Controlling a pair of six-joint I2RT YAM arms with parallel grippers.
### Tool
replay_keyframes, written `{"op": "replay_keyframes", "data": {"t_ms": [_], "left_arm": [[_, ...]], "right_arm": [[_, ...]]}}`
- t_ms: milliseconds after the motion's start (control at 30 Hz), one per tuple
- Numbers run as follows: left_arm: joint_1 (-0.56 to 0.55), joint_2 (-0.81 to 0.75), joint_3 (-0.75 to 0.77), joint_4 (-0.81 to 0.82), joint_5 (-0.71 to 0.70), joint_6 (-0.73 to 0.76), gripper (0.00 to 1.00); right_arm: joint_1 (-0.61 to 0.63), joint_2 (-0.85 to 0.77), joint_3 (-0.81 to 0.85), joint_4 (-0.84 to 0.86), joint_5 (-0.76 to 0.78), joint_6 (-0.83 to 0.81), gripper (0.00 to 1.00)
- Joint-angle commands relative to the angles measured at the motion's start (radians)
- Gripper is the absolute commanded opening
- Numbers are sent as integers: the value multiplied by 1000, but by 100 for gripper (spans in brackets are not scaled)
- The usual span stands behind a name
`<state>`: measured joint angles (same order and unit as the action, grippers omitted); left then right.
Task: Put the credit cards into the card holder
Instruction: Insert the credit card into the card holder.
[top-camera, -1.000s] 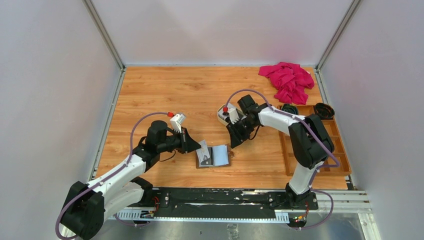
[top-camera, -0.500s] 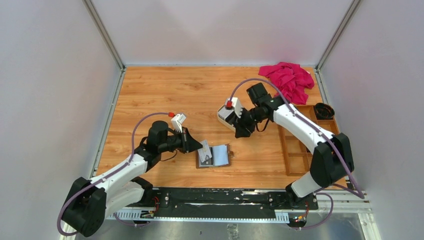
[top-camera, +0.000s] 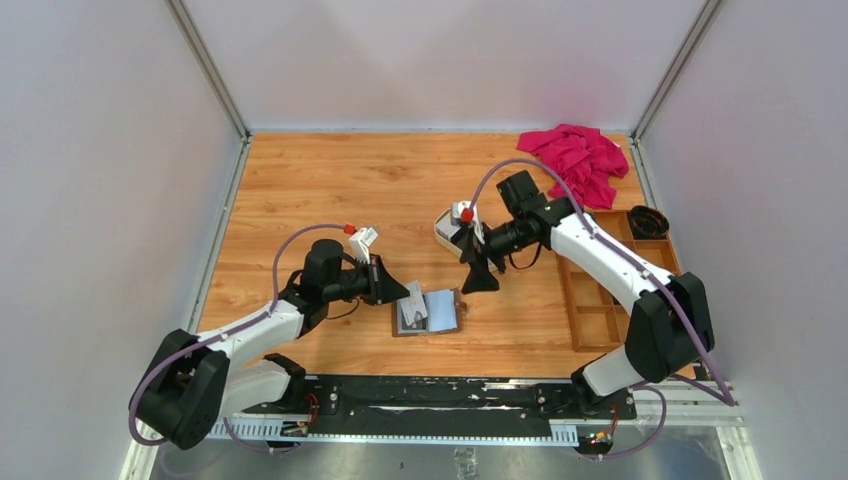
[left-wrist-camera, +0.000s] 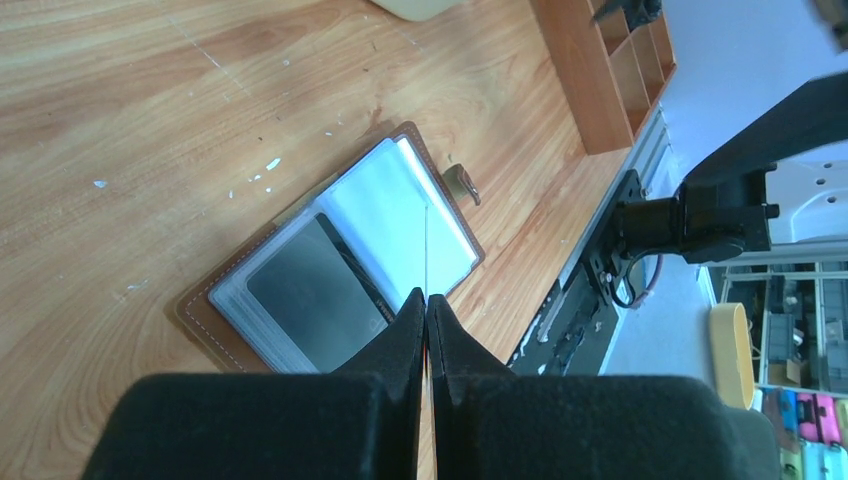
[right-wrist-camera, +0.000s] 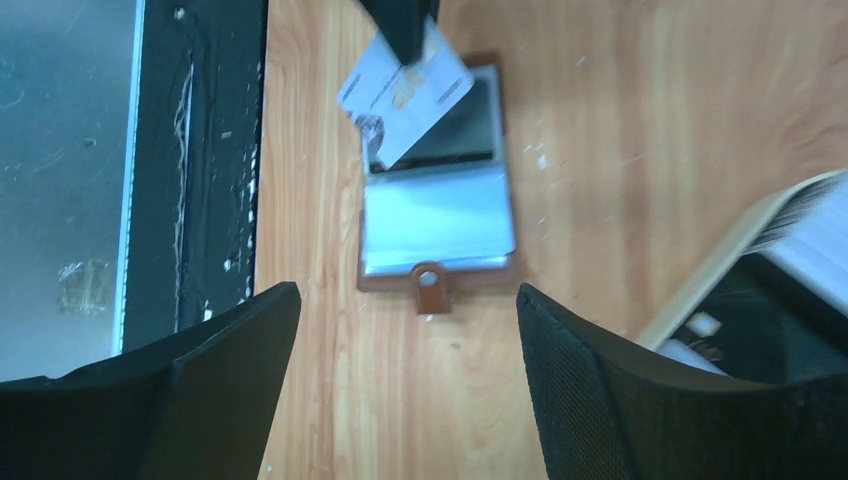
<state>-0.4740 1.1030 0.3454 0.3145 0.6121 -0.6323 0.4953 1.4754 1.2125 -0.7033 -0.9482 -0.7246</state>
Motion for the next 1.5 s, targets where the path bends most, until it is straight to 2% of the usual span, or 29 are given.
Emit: {"op": "replay_keyframes", "data": {"t_ms": [0, 100, 533, 1067, 1467], "left_arm": [[-5, 24, -18, 54, 20, 0, 0], [-5, 58, -25, 87, 23, -10, 0], [-5, 184, -8, 156, 57, 0, 0], [-5, 201, -8, 156, 67, 11, 0], [-4, 213, -9, 156, 74, 16, 0]], "right_arm": [[14, -71, -155, 89, -40, -19, 83], [14, -104, -223, 156, -6, -33, 83], [64, -46, -258, 166, 68, -117, 78], [159, 13, -264, 165, 166, -157, 73], [168, 25, -260, 158, 186, -164, 73]]}}
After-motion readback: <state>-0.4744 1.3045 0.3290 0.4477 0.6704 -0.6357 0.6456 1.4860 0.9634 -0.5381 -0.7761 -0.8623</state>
